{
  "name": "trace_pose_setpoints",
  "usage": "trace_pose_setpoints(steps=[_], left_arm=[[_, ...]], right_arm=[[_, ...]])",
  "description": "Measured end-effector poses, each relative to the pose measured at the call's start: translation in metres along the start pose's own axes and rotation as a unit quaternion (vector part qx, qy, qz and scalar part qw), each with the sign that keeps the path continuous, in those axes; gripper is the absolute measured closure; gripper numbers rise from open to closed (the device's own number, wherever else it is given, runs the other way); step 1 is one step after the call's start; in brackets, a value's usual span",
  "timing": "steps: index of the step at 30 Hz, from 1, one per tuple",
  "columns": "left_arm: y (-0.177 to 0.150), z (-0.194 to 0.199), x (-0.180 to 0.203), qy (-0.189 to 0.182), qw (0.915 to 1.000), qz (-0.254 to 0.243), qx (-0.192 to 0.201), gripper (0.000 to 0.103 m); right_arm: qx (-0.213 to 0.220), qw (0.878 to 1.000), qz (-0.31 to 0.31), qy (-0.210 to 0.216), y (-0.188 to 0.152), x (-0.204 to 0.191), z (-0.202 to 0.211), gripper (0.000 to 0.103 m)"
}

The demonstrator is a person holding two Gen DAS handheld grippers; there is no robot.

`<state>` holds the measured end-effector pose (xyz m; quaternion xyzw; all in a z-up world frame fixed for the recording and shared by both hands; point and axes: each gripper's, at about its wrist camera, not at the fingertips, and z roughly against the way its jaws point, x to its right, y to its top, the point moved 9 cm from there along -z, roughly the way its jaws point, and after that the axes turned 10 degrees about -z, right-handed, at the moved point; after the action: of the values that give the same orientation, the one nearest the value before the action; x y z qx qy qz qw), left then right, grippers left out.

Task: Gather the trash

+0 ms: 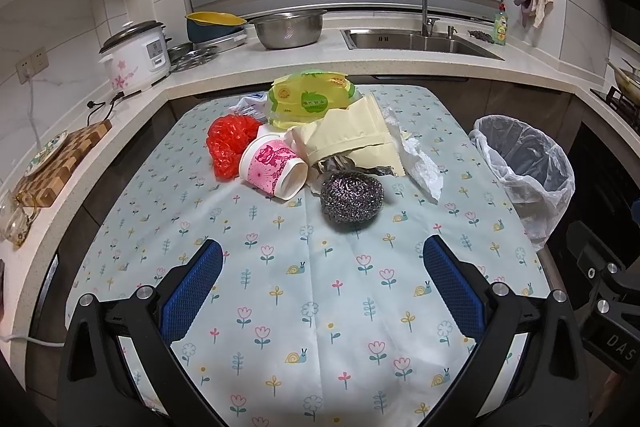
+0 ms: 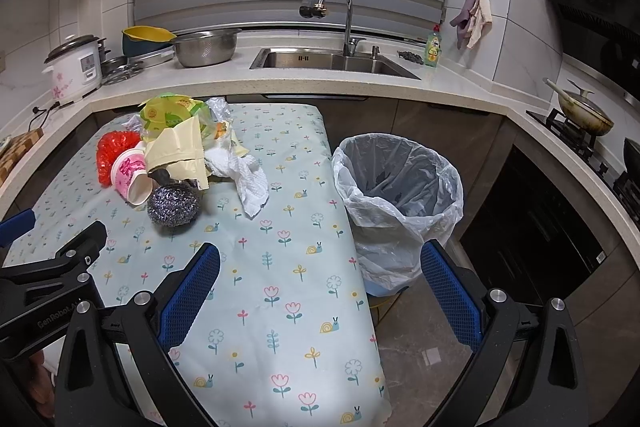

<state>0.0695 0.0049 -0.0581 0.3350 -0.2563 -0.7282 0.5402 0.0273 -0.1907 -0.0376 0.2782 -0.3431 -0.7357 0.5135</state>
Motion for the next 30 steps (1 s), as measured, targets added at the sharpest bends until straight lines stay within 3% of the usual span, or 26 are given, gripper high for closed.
trace_pose_setpoints(steps=[30], left_arm=[[-0.0032,-0.0004,-0.0014,-0.001,1.0000,0.002,-0.002,0.007]], right_arm=[[-0.001,1.000,-0.004,-0.005,-0.0008,0.0026,0.0003,0.007]])
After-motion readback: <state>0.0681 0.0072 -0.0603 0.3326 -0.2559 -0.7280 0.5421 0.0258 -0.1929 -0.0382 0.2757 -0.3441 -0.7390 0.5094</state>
